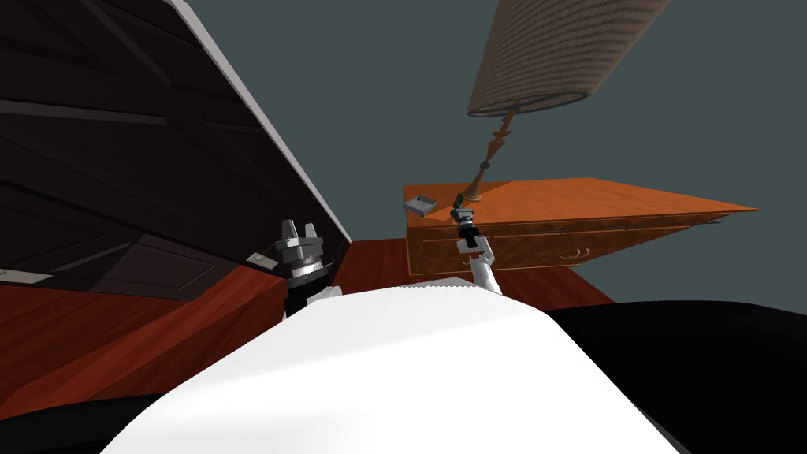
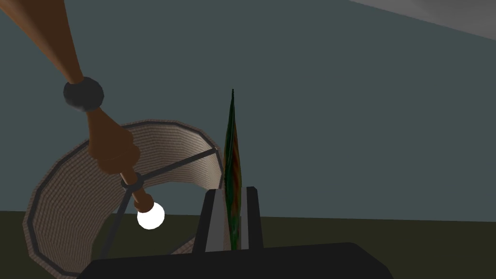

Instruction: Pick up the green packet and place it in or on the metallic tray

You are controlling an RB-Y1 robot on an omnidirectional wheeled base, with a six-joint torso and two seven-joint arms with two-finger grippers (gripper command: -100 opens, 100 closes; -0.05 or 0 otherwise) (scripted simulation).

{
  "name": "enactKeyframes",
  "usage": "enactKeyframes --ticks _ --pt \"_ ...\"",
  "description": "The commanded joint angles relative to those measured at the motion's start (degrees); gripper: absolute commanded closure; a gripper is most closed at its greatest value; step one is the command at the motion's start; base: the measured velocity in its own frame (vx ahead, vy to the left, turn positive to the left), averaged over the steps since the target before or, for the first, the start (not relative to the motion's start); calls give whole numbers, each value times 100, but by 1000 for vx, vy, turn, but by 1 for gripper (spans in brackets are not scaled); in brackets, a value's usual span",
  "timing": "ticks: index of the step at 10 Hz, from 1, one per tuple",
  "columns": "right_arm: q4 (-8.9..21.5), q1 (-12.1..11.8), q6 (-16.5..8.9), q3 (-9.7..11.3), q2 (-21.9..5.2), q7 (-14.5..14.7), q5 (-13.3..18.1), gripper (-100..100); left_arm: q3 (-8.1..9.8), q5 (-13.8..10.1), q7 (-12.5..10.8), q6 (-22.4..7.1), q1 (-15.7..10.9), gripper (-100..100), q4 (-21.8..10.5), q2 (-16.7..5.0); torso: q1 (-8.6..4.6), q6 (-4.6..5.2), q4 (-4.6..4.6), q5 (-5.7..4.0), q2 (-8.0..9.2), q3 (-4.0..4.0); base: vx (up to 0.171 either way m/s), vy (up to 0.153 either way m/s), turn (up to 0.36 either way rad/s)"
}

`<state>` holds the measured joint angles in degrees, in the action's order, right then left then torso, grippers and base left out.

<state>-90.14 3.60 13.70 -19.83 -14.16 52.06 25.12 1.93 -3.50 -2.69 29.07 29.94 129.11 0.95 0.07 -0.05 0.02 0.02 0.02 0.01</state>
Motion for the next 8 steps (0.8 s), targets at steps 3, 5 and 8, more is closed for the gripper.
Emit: enactKeyframes --ticks 3,5,8 --pt "280 451 -100 -88 15 478 -193 100 0 0 0 0 0 0 0 0 0 3 1 1 5 3 -38 -8 46" --pt "509 806 -189 -159 59 835 -335 100 0 0 0 0 0 0 0 0 3 2 -1 2 0 -1 -25 -7 52" --pt "747 1145 -284 -236 114 1226 -479 100 0 0 0 0 1 0 0 0 2 5 -3 1 -4 -3 -18 -7 50"
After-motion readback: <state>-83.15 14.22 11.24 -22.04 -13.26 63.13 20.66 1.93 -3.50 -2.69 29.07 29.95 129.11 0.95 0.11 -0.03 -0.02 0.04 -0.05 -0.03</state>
